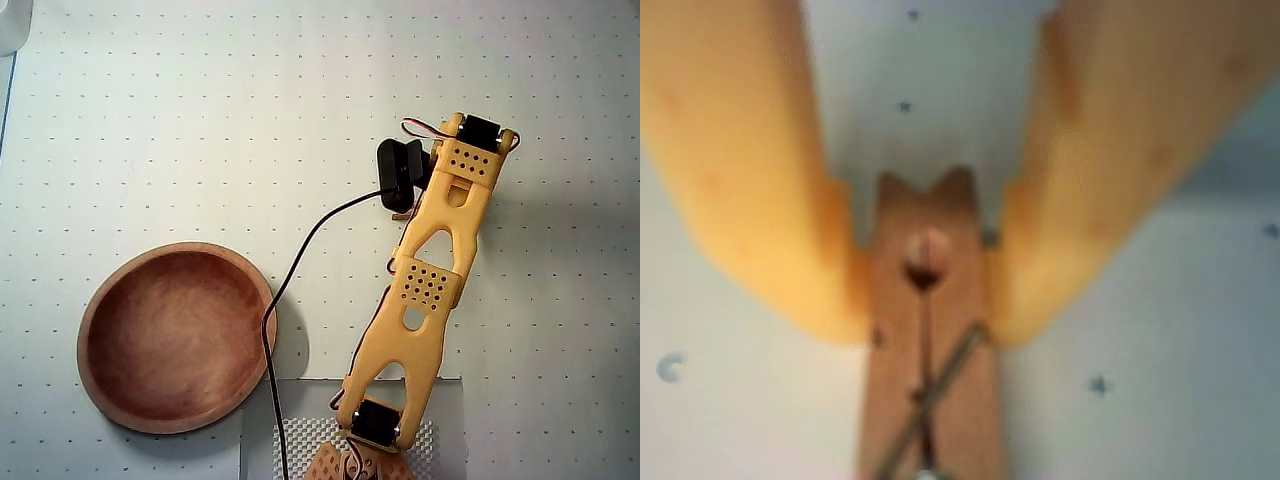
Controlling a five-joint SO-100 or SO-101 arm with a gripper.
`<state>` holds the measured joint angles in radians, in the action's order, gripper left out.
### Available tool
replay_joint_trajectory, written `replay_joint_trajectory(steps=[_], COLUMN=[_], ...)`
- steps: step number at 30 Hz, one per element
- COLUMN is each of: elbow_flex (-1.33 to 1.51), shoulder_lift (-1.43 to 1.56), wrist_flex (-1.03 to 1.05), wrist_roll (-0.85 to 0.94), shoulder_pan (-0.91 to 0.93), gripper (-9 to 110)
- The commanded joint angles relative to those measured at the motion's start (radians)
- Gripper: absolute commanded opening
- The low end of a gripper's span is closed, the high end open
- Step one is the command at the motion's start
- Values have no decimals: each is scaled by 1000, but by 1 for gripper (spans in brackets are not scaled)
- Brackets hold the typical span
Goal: Grasp a clothespin and put it in the bowl.
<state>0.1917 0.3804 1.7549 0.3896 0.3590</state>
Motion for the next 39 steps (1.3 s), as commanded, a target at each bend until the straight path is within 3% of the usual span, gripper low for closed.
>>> replay_joint_trajectory(steps=[1,17,39], elbow_flex=[-34,379,815], shoulder_lift=[187,905,1546], wrist_flex=[31,31,31], wrist_roll=[6,14,328], shoulder_pan=[-5,-72,-91], gripper=[-2,-2,-2])
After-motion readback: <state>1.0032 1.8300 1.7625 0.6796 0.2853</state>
